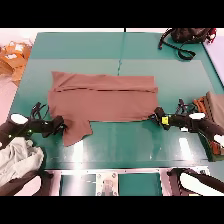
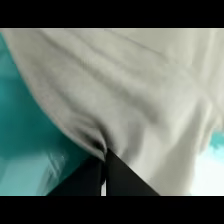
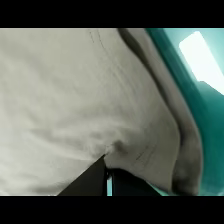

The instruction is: Fold the shirts.

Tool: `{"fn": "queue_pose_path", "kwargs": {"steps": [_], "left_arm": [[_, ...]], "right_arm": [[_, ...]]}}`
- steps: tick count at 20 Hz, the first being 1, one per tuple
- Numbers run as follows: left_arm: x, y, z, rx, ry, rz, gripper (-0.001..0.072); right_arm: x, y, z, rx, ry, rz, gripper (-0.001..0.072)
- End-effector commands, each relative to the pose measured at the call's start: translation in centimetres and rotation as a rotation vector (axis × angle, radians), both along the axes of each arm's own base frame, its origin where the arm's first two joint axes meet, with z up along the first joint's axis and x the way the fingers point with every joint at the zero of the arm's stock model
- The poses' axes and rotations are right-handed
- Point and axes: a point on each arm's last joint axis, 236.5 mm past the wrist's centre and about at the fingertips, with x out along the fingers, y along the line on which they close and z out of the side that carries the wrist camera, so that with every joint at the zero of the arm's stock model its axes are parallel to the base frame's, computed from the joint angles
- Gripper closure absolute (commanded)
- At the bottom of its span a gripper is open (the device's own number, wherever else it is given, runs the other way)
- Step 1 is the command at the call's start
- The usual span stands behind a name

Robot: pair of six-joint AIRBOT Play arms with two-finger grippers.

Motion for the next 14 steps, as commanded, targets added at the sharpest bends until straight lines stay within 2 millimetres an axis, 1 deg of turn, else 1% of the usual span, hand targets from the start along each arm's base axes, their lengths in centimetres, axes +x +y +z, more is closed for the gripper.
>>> {"fn": "queue_pose_path", "kwargs": {"steps": [1,3,5,7,8,9,10,11,13,14], "left_arm": [[-0.5,-1.2,2.8,-0.035,0.014,-0.152,0.0687],[-1.0,-0.8,4.5,-0.007,0.012,-0.206,0.0687],[-1.7,-0.5,6.5,0.031,-0.03,-0.236,0.0687],[-3.1,0.5,8.0,0.095,-0.047,-0.237,0.0688],[-3.7,0.6,8.7,0.11,-0.055,-0.239,0.0687],[-3.8,0.6,9.4,0.117,-0.081,-0.242,0.0688],[-3.4,0.4,10.1,0.114,-0.107,-0.237,0.0688],[-2.3,0.3,11.0,0.107,-0.148,-0.222,0.0688],[0.8,0.4,13.1,0.114,-0.264,-0.179,0.0688],[2.5,0.3,14.2,0.102,-0.317,-0.177,0.0687]], "right_arm": [[-0.8,-0.6,1.0,-0.01,0.007,0.119,0.0688],[-2.6,-2.1,0.8,-0.026,0.065,0.178,0.0689],[-4.3,-4.0,1.0,-0.044,0.11,0.191,0.0689],[-5.7,-5.4,1.6,-0.069,0.135,0.189,0.0689],[-6.3,-6.0,2.2,-0.091,0.137,0.197,0.0689],[-6.5,-6.2,3.0,-0.11,0.129,0.191,0.0689],[-6.2,-6.3,4.0,-0.121,0.1,0.181,0.0689],[-5.6,-6.3,5.2,-0.134,0.067,0.169,0.0689],[-3.7,-5.7,7.2,-0.137,0.0,0.178,0.0689],[-2.3,-5.1,8.2,-0.136,-0.043,0.181,0.0689]]}}
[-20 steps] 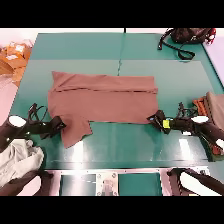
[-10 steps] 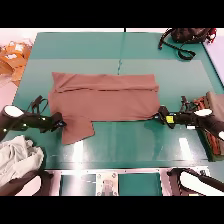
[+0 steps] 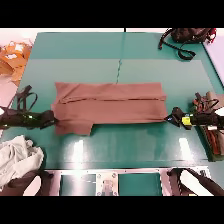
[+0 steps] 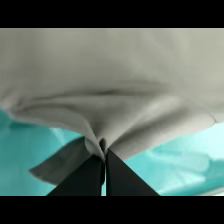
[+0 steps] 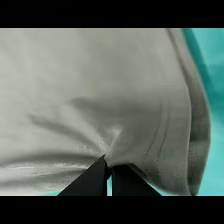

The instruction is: Fold the shirts.

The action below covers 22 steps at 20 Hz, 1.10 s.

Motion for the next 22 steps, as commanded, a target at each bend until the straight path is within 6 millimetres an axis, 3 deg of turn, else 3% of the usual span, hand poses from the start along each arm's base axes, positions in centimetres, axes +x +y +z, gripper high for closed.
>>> {"fn": "queue_pose_path", "kwargs": {"steps": [1,4,6,9,11,14,15,16,17,19,22], "left_arm": [[4.7,-0.1,3.5,-0.029,-0.159,0.021,0.0687],[9.6,-0.1,4.1,-0.062,-0.198,0.009,0.0687],[13.1,0.7,4.1,-0.058,-0.214,0.024,0.0687],[17.7,0.4,3.2,-0.109,-0.23,0.031,0.0686],[20.6,-0.1,1.4,-0.095,-0.242,0.027,0.0686],[24.5,-2.5,-1.8,-0.066,-0.267,-0.008,0.0685],[25.9,-2.8,-2.4,-0.055,-0.286,0.004,0.0671],[27.4,-2.4,-2.2,-0.042,-0.322,0.032,0.0381],[28.6,-1.6,-1.5,-0.034,-0.355,0.073,0.0154],[29.9,0.5,0.8,-0.044,-0.393,0.131,0.0139],[29.0,3.1,3.5,-0.096,-0.345,0.139,0.0139]], "right_arm": [[3.3,1.0,3.5,-0.006,-0.116,0.008,0.0689],[9.1,1.6,6.2,-0.027,-0.245,0.001,0.0689],[12.7,2.1,6.8,-0.016,-0.28,0.0,0.0688],[16.7,2.7,5.2,0.005,-0.256,0.016,0.0688],[19.5,2.8,3.7,0.023,-0.247,0.004,0.0688],[23.1,3.0,1.5,0.076,-0.231,-0.027,0.0685],[24.2,2.7,1.0,0.076,-0.237,-0.038,0.058],[25.3,2.0,1.0,0.066,-0.254,-0.053,0.0466],[26.3,1.2,1.3,0.062,-0.272,-0.063,0.0414],[26.9,-1.0,3.1,0.063,-0.299,-0.058,0.0233],[23.7,-4.3,3.7,0.07,-0.219,0.032,0.0193]]}}
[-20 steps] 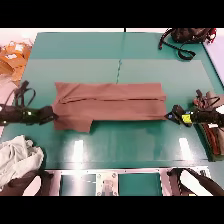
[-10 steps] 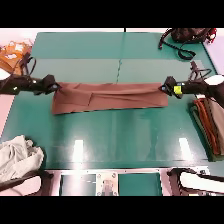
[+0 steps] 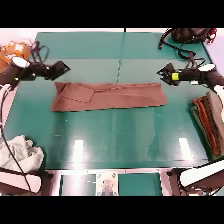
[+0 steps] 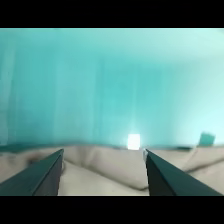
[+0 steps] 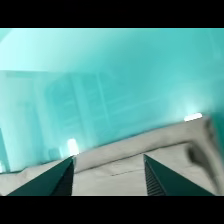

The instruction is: Fold the shirts.

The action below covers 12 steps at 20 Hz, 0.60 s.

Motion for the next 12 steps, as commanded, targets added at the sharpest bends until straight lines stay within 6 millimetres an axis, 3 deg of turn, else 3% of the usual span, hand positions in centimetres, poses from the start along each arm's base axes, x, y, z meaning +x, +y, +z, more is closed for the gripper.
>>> {"fn": "queue_pose_path", "kwargs": {"steps": [1,3,4,6,10,12], "left_arm": [[-0.6,2.2,2.2,-0.048,0.04,-0.007,0.0139],[-2.4,2.0,2.1,-0.07,0.106,-0.067,0.014],[-3.2,1.7,1.7,-0.075,0.135,-0.091,0.0227],[-4.3,1.1,1.5,-0.079,0.169,-0.132,0.0664],[-4.6,0.7,1.4,-0.078,0.176,-0.152,0.0686],[-4.8,-0.6,1.4,-0.066,0.168,-0.189,0.0686]], "right_arm": [[-3.6,-3.3,-0.6,-0.009,0.103,0.105,0.0175],[-6.2,-4.8,-2.6,-0.021,0.197,0.154,0.0144],[-7.0,-4.9,-3.3,-0.01,0.218,0.186,0.0143],[-8.2,-4.4,-5.0,0.022,0.256,0.244,0.0135],[-8.9,-1.8,-8.6,0.066,0.322,0.325,0.0136],[-9.2,-0.1,-10.2,0.075,0.348,0.371,0.0139]]}}
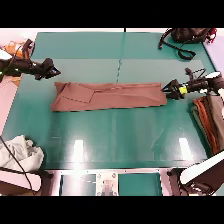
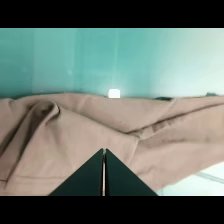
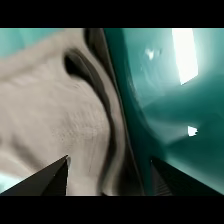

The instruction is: Fold the shirts.

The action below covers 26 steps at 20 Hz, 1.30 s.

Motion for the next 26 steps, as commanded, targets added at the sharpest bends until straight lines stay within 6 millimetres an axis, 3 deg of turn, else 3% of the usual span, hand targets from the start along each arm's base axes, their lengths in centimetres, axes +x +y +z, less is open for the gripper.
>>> {"fn": "queue_pose_path", "kwargs": {"steps": [1,3,4,5,9,13,16,19,22,26], "left_arm": [[-0.7,-2.2,0.0,0.008,-0.002,-0.073,0.0685],[-0.7,-4.7,0.0,0.013,-0.019,-0.114,0.0686],[-0.8,-6.2,0.0,0.015,-0.027,-0.136,0.0686],[-0.8,-8.0,-0.2,0.019,-0.038,-0.162,0.0686],[-1.5,-16.0,-2.4,0.029,-0.059,-0.266,0.0685],[-3.2,-24.6,-7.2,0.038,-0.05,-0.353,0.0686],[-5.6,-30.8,-10.7,-0.012,-0.008,-0.383,0.0686],[-6.9,-36.2,-11.5,-0.069,-0.015,-0.405,0.0686],[-8.1,-39.7,-11.9,-0.103,0.002,-0.431,0.0686],[-8.5,-39.8,-11.8,-0.133,0.05,-0.445,0.0685]], "right_arm": [[-1.4,2.3,-3.2,0.015,0.067,0.093,0.0141],[-1.1,2.7,-4.0,0.01,0.068,0.097,0.0165],[-0.7,2.7,-4.0,0.009,0.053,0.087,0.0376],[0.0,2.9,-3.4,0.024,0.022,0.082,0.066],[1.7,3.1,1.4,0.046,-0.061,0.124,0.0688],[1.4,3.8,10.8,0.009,-0.2,0.203,0.0688],[-0.7,5.6,19.2,-0.014,-0.335,0.245,0.0688],[-3.7,8.7,25.2,-0.018,-0.435,0.319,0.0687],[-6.0,11.5,28.0,-0.014,-0.479,0.385,0.0687],[-6.2,12.3,27.7,-0.014,-0.473,0.403,0.0687]]}}
